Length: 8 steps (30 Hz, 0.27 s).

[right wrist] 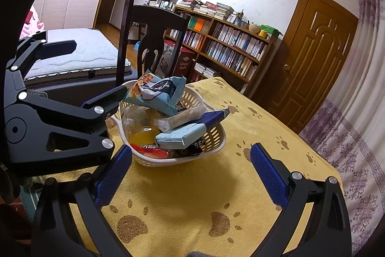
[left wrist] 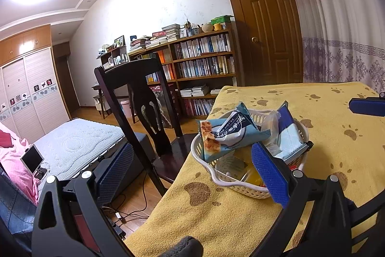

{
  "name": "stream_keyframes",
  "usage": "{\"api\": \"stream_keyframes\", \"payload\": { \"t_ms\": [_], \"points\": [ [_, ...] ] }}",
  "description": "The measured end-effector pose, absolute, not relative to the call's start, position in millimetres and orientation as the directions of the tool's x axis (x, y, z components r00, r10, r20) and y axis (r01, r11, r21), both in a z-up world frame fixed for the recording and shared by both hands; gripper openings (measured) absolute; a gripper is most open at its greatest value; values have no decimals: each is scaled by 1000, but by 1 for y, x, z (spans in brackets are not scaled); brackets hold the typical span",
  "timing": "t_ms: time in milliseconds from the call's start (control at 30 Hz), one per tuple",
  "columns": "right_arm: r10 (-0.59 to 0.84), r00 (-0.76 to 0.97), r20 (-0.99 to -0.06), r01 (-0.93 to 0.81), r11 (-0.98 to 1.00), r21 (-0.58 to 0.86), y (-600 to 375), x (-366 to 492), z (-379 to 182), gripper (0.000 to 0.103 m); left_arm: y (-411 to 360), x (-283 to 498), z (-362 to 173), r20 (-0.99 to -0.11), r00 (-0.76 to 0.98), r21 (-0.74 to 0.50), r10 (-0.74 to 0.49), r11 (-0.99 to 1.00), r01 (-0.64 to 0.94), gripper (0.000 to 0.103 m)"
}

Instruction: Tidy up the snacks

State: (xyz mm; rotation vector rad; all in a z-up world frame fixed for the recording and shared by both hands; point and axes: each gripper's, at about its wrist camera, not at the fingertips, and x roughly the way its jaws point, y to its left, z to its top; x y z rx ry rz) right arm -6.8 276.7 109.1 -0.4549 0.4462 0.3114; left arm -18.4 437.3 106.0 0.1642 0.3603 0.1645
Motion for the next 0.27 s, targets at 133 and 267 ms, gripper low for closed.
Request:
{"api": "stream_keyframes", "payload": {
  "t_ms": [133,267],
  "points": [
    [181,852,-491,-375,865,-332,273,-4,110,98,439,-18,106,-336,923,191,187,973,-128,100],
    [168,851,-498,-360,877,-318,269,0,109,98,441,-17,107,-337,922,192,190,973,-130,100]
  ]
}}
